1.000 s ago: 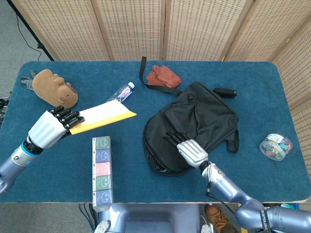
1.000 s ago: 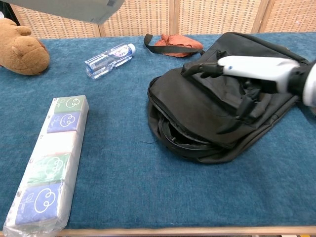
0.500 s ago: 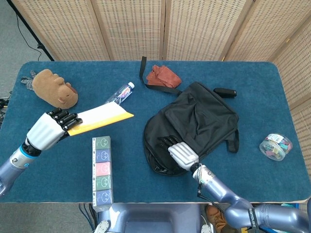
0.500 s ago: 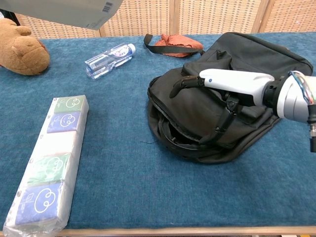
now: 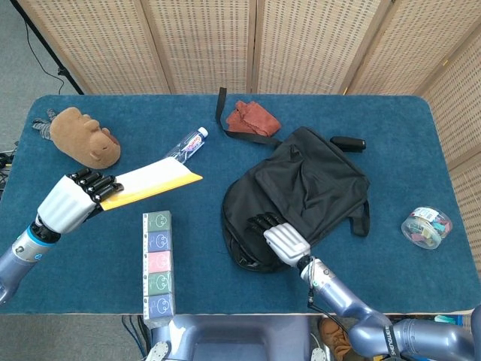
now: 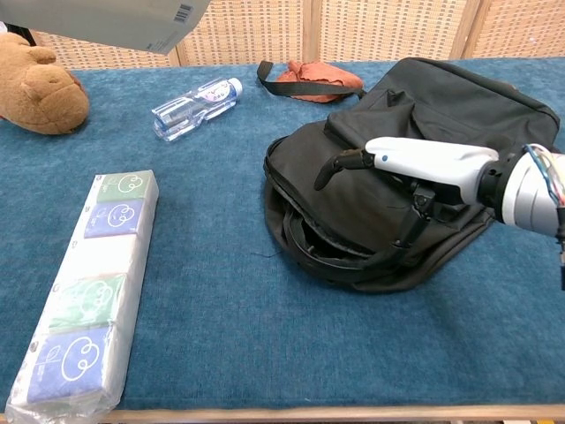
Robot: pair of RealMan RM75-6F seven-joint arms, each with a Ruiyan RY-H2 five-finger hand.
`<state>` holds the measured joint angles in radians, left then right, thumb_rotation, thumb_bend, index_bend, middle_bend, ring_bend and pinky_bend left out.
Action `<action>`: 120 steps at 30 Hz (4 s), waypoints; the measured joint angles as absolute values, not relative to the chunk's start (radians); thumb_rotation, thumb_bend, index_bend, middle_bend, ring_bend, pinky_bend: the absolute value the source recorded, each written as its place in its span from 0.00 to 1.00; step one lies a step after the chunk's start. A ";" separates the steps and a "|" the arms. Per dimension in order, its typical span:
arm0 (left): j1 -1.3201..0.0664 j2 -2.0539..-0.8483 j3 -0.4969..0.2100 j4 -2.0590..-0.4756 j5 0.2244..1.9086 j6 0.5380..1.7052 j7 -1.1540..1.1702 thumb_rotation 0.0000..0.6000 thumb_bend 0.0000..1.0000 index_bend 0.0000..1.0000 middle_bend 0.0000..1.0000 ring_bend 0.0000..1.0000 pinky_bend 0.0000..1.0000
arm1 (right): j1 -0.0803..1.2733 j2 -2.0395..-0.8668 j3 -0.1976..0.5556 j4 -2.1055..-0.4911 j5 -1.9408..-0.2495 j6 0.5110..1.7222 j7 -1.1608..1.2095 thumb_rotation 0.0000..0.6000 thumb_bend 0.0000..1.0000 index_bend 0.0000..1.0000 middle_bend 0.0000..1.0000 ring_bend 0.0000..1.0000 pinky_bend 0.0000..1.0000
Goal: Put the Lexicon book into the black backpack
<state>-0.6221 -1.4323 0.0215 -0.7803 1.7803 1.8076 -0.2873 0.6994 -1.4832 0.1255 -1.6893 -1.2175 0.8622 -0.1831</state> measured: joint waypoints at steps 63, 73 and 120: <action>-0.581 -1.450 -0.015 -0.708 1.767 1.817 -0.365 1.00 0.66 0.86 0.68 0.61 0.70 | 0.716 -1.725 0.138 -1.349 -1.316 1.071 -0.201 1.00 0.92 0.60 0.63 0.65 0.90; -0.576 -1.450 -0.019 -0.698 1.766 1.831 -0.374 1.00 0.66 0.86 0.68 0.61 0.70 | 0.696 -1.674 0.159 -1.386 -1.349 1.115 -0.162 1.00 0.93 0.60 0.63 0.65 0.90; -0.919 -1.770 -0.006 -0.687 1.980 1.556 -0.009 1.00 0.66 0.86 0.68 0.61 0.70 | 0.612 -1.382 0.357 -1.613 -1.193 1.175 0.012 1.00 0.93 0.61 0.64 0.66 0.90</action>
